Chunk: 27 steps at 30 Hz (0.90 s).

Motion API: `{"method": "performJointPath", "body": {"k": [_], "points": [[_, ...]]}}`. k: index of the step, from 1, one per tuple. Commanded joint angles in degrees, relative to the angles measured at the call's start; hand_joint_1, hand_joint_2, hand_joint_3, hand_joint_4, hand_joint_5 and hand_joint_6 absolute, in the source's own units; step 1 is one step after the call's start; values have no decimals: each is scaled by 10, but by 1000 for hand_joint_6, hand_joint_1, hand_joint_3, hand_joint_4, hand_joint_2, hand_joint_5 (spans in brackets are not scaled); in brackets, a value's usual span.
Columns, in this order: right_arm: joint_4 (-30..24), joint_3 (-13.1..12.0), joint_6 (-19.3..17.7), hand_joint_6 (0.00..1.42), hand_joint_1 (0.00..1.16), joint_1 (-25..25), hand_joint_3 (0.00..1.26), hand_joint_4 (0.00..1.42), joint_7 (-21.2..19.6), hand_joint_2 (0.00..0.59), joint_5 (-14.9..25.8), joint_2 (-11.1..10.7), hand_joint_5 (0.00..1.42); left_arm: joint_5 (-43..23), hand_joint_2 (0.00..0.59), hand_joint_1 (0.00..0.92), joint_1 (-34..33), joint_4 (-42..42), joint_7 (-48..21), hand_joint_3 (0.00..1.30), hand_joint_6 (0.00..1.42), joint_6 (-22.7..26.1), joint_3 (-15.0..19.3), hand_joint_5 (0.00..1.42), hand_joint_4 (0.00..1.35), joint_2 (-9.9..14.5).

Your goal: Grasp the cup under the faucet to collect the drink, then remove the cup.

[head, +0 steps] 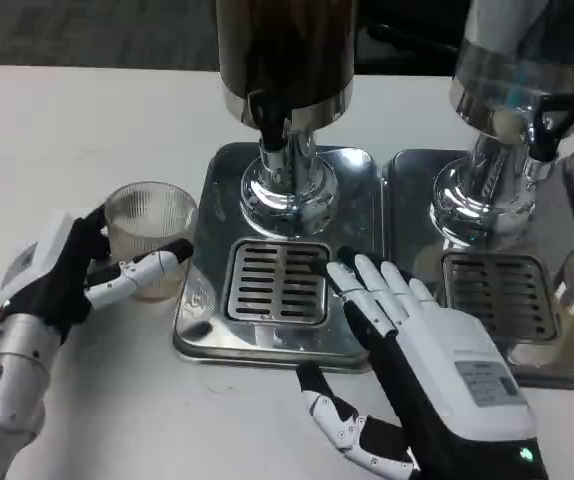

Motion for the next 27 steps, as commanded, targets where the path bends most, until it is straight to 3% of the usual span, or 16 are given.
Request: {"method": "performJointPath", "body": {"k": [1,7,9,12,18,27], "points": [[-4,4,5,0,465,-3,94,0,3,472,4,4,0,-1,105,261,16,2,-23,329,718,-11,-1,607,356,-14],[-4,4,5,0,469,-4,101,1,3,472,6,4,0,-5,109,282,19,0,-26,457,933,-19,2,770,501,-15],[-4,5,4,0,472,-4,103,1,2,470,7,4,0,-7,100,318,20,0,-24,532,1071,-22,1,890,604,-15],[-2,5,3,0,477,-6,105,2,2,468,9,4,0,-5,74,349,23,-2,-13,588,1182,-27,-2,963,688,-13],[-1,4,2,0,483,-7,112,2,1,465,15,2,0,-2,34,370,26,-7,8,643,1269,-39,-4,1027,770,-10],[4,2,-3,2,490,-13,115,9,-3,465,28,-4,0,5,19,388,35,-22,62,692,1329,-73,-2,1057,809,-4]]}}
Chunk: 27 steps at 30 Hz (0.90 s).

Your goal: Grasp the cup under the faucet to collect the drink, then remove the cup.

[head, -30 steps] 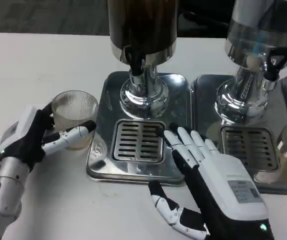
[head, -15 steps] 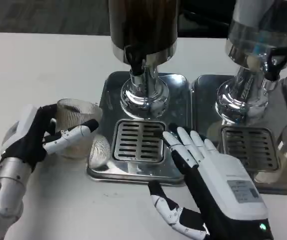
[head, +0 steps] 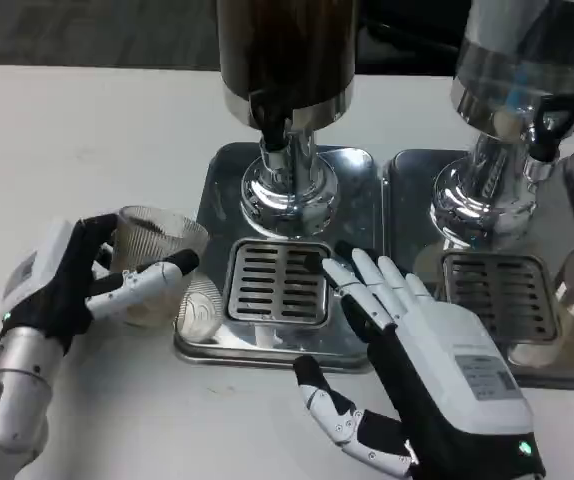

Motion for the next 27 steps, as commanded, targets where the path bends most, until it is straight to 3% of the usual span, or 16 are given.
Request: {"method": "performJointPath", "body": {"k": [1,16,27], "points": [[4,0,-5,2,491,-3,115,10,-3,465,8,-4,0,14,18,390,11,-15,31,695,1330,-35,0,1057,819,0],[7,0,-9,2,503,-7,115,12,-12,471,18,-5,0,19,12,400,20,-42,86,704,1344,-100,19,1057,831,18],[4,1,-9,2,509,-5,115,12,-24,472,21,-4,0,71,12,408,-7,-44,91,704,1333,-93,-17,1050,824,-3]]}}
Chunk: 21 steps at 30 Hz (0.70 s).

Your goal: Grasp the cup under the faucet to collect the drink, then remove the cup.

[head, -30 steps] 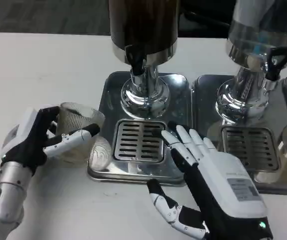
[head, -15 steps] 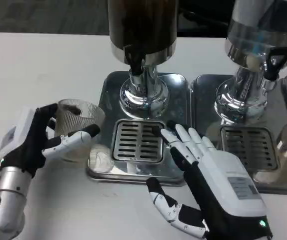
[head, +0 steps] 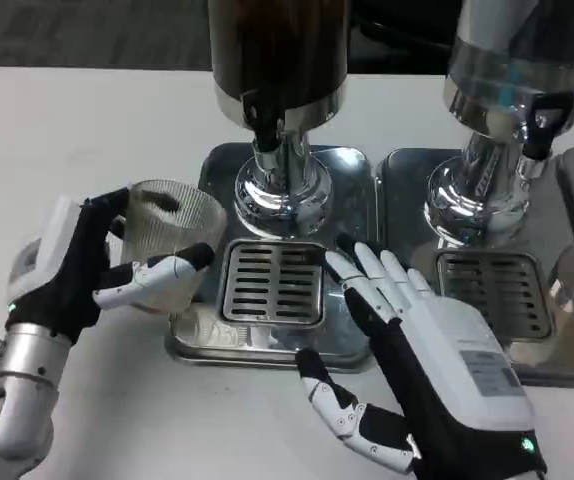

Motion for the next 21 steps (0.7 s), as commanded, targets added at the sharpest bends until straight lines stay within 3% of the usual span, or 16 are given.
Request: {"method": "performJointPath", "body": {"k": [1,21], "points": [[0,1,-9,2,509,3,115,12,-14,472,0,-2,0,26,12,408,-27,-3,15,704,1333,-1,-19,1048,822,-15],[2,3,-9,17,500,5,115,24,-36,482,0,3,0,52,13,399,-66,19,24,696,1299,35,-44,1034,801,-43]]}}
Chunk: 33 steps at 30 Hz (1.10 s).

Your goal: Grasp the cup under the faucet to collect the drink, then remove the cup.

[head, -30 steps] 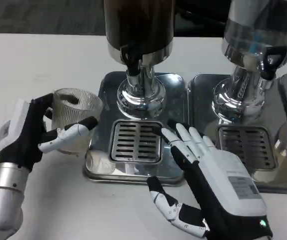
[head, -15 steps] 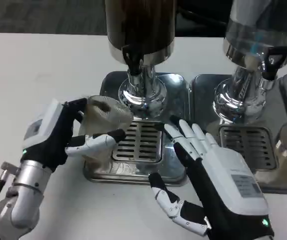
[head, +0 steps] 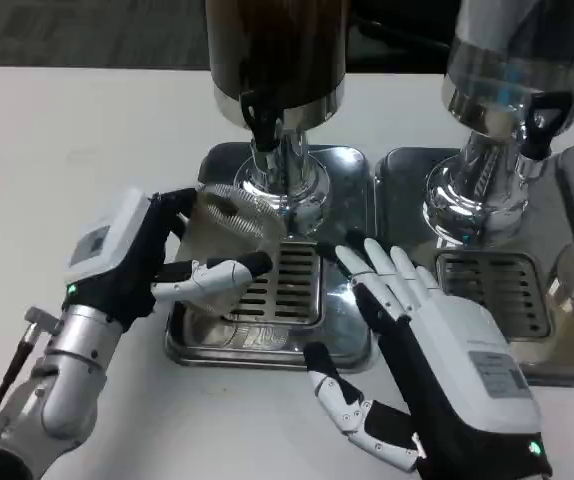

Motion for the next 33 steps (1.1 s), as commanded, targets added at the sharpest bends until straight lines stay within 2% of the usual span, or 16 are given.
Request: {"method": "performJointPath", "body": {"k": [1,33], "points": [[2,1,-9,17,500,-3,115,26,-11,482,1,1,0,2,13,399,-21,4,14,696,1299,6,-2,1033,799,-6],[1,0,-3,31,495,-12,125,44,-18,482,2,6,0,1,21,390,-55,23,-5,682,1282,45,-18,1017,794,-50]]}}
